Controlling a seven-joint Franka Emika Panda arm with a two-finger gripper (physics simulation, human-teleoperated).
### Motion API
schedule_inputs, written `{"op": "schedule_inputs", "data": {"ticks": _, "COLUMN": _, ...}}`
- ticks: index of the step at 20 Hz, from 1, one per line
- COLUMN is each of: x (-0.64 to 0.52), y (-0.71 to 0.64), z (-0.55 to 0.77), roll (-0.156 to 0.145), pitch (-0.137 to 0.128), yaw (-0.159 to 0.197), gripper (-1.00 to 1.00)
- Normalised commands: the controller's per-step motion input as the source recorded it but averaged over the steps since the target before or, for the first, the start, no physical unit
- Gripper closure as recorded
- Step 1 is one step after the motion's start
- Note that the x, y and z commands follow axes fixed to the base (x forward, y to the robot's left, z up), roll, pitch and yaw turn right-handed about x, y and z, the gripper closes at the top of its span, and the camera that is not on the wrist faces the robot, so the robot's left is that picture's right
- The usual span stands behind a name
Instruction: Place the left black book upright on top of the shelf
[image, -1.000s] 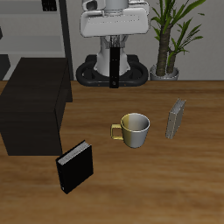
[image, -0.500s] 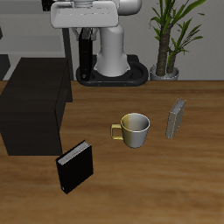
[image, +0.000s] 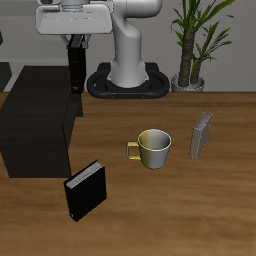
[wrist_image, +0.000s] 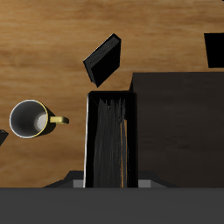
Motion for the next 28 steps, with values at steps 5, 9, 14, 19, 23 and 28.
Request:
{"op": "schedule_inputs", "data": {"ticks": 5, "x": -0.04, "y": -0.32, "z": -0.05, "roll": 0.003, "pitch": -0.002, "yaw": 0.024, "gripper": 1.0}}
{"op": "schedule_inputs", "data": {"ticks": 9, "x": -0.02, "y": -0.42, "z": -0.06, "roll": -0.059, "pitch": -0.001, "yaw": -0.008, "gripper": 1.0}}
{"op": "schedule_inputs", "data": {"ticks": 14, "x": -0.05, "y": -0.33, "z": 0.03, "roll": -0.081, "pitch": -0.017, "yaw": -0.024, "gripper": 1.0}}
{"op": "schedule_inputs", "data": {"ticks": 19, "x": -0.01, "y": -0.2, "z": 0.0, "roll": -0.043, "pitch": -0.005, "yaw": -0.018, "gripper": 1.0}}
{"op": "schedule_inputs", "data": {"ticks": 23, "x": 0.04, "y": -0.06, "z": -0.23, "roll": 0.018, "pitch": 0.031, "yaw": -0.021, "gripper": 1.0}}
{"op": "schedule_inputs", "data": {"ticks": 28, "x": 0.01, "y": -0.05, "z": -0.19, "roll": -0.016, "pitch": 0.016, "yaw": -0.014, "gripper": 1.0}}
